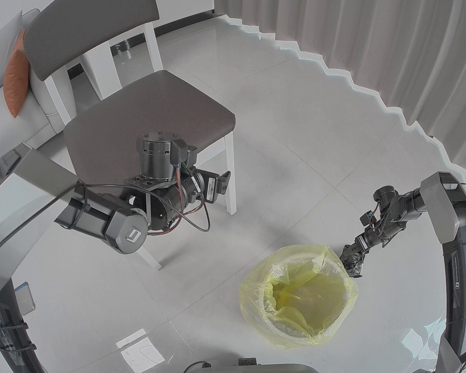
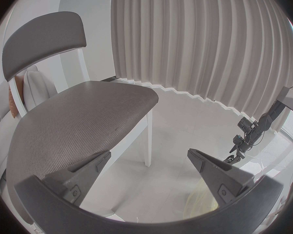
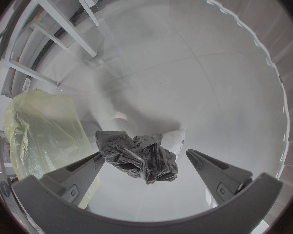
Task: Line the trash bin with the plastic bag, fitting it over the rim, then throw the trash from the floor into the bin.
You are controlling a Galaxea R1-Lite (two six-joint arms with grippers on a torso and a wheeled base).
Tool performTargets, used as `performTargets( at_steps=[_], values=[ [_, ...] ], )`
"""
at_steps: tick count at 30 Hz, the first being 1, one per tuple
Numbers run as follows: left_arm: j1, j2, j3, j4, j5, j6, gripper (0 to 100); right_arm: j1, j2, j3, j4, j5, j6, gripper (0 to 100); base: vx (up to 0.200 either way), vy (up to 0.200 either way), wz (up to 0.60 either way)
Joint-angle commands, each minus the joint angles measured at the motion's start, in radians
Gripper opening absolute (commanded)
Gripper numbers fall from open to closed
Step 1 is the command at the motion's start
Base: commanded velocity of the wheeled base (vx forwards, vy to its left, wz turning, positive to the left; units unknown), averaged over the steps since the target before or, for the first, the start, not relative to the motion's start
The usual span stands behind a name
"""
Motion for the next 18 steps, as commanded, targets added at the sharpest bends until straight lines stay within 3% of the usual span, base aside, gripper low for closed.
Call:
performTargets(
  at_steps=[1,18],
  values=[
    [0.000,-0.001,-0.001,0.000,0.000,0.000,100,0.002,0.013,-0.013,0.003,0.004,0.001,0,0.000,0.000,0.00],
    [-0.003,-0.001,-0.017,-0.008,0.002,0.001,100,0.008,-0.033,0.111,-0.044,0.004,-0.011,0,0.000,0.000,0.00]
  ],
)
